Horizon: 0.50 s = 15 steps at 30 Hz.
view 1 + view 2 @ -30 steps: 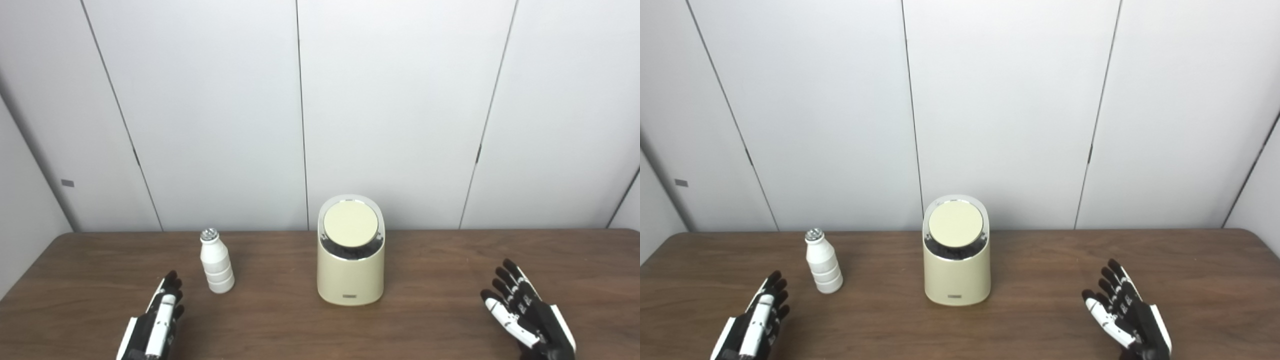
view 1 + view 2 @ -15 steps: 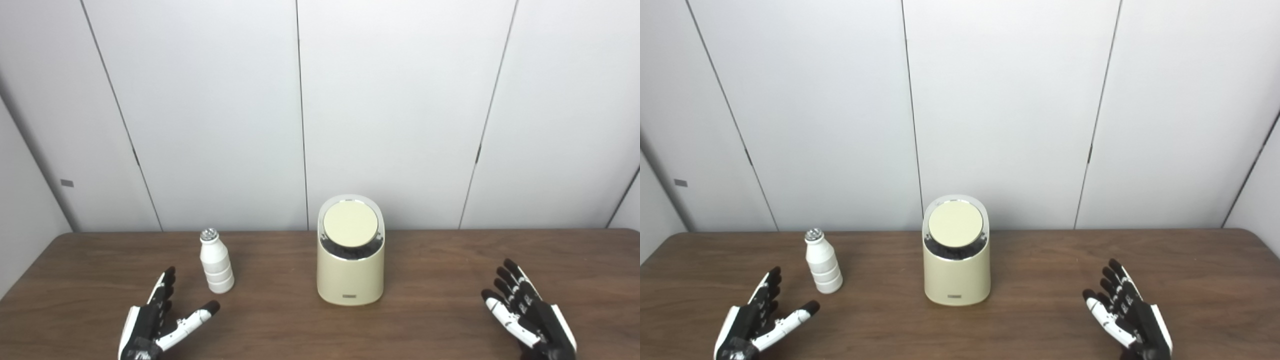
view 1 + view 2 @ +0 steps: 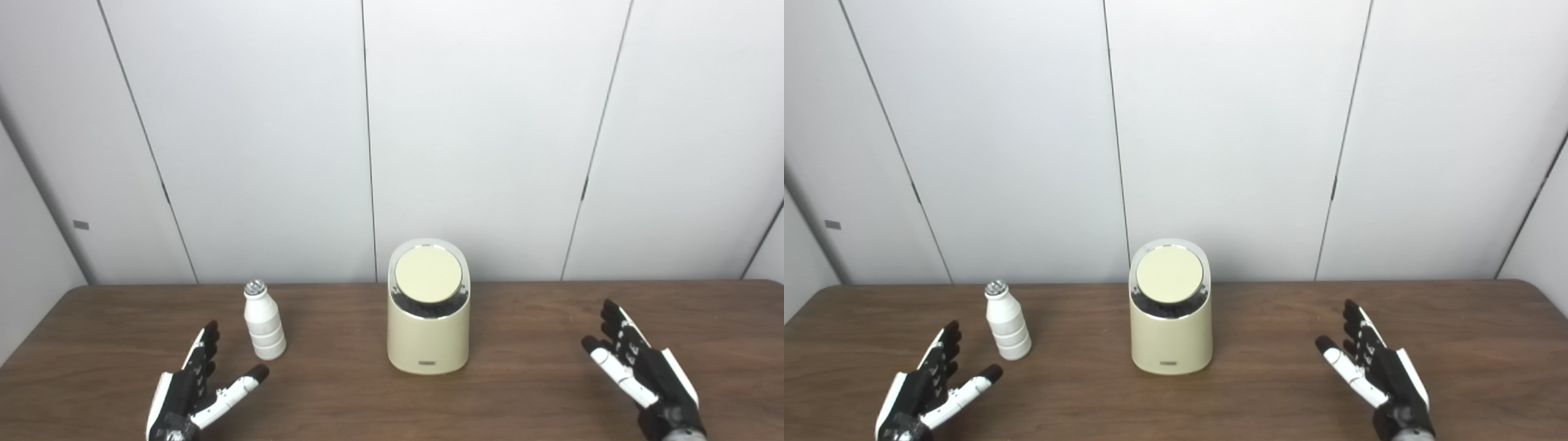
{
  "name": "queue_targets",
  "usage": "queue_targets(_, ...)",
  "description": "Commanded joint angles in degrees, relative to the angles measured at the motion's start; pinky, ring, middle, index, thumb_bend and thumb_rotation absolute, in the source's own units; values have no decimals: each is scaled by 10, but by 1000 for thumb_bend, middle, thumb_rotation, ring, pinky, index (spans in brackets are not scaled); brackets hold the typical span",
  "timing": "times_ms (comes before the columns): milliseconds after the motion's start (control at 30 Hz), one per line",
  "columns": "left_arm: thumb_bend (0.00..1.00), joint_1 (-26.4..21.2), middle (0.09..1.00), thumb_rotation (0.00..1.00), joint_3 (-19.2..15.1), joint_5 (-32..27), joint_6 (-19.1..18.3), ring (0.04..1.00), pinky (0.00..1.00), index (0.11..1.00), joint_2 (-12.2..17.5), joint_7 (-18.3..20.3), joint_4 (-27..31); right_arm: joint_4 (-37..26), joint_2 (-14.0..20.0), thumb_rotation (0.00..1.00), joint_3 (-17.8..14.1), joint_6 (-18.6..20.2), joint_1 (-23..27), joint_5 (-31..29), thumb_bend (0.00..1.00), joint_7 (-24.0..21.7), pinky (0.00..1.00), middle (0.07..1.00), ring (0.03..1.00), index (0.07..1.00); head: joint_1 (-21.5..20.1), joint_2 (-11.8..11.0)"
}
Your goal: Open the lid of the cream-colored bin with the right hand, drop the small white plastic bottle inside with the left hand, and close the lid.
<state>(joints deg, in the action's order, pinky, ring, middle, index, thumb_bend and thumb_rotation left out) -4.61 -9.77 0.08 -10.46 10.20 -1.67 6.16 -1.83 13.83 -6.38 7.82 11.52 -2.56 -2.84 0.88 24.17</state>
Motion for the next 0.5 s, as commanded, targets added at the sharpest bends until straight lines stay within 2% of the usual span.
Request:
queue_targets(0,967,-11,972,387,2,8,16,995,1000,994,5,-4,21,-16,9,733,9,-21,43,28,753,6,935,966,966,956,0,1)
queue_targets(133,959,-9,962,405,5,16,15,984,1000,987,5,-5,27,-14,8,678,21,-6,79,72,776,25,900,945,934,926,2,3)
queue_targets(300,951,-7,959,417,5,18,16,977,982,984,2,-9,29,-19,-9,654,30,37,127,107,903,45,829,914,896,884,3,4)
queue_targets(367,942,-6,960,416,6,18,17,972,969,986,1,-9,30,-13,-14,643,35,41,145,117,932,48,830,918,902,890,4,4)
queue_targets(467,938,-4,964,411,4,12,17,976,978,991,-2,-8,32,-11,-11,653,52,58,166,143,972,46,883,956,934,891,4,5)
